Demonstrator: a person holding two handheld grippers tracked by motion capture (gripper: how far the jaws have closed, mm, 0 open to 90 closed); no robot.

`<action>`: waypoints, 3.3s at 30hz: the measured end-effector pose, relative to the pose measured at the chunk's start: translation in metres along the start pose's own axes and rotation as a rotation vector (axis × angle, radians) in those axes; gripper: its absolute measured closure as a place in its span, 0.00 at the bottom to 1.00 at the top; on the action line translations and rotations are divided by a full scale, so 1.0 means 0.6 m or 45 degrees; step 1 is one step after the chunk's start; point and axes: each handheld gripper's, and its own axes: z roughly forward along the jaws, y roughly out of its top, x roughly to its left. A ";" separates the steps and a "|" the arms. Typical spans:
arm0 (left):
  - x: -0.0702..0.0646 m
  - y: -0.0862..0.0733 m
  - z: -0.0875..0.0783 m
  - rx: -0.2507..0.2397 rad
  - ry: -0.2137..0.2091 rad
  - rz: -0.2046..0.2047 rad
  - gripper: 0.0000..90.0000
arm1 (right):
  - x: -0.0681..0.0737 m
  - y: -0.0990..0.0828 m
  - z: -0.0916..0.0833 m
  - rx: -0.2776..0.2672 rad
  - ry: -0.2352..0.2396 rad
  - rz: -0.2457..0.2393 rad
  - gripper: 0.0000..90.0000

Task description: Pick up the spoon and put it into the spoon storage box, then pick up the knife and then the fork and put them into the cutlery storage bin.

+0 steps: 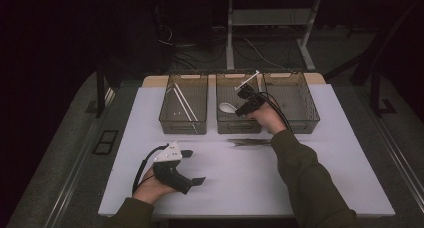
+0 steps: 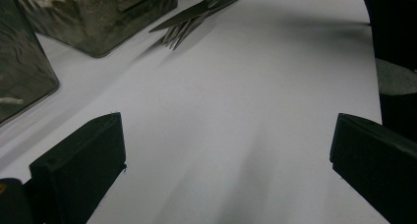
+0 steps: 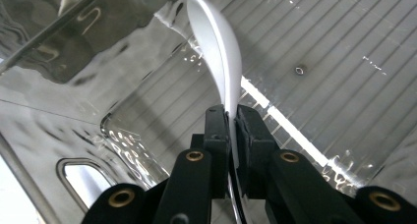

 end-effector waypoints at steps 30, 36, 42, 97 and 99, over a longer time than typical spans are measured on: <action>0.003 -0.001 -0.002 0.014 0.011 0.016 0.00 | -0.003 -0.019 -0.097 -0.296 0.101 -0.019 0.55; 0.003 -0.007 -0.005 0.007 0.013 -0.006 0.00 | 0.006 -0.047 -0.121 -0.348 0.132 -0.043 0.51; 0.001 -0.006 -0.003 0.004 0.011 -0.008 0.00 | 0.013 -0.084 -0.142 -0.389 0.143 -0.079 0.49; 0.002 -0.003 -0.001 0.014 0.019 -0.006 0.00 | -0.040 -0.261 -0.131 -0.160 -0.030 -0.137 0.99; 0.003 -0.003 -0.001 0.014 0.018 -0.007 0.00 | -0.048 -0.265 -0.127 -0.146 -0.045 -0.123 0.99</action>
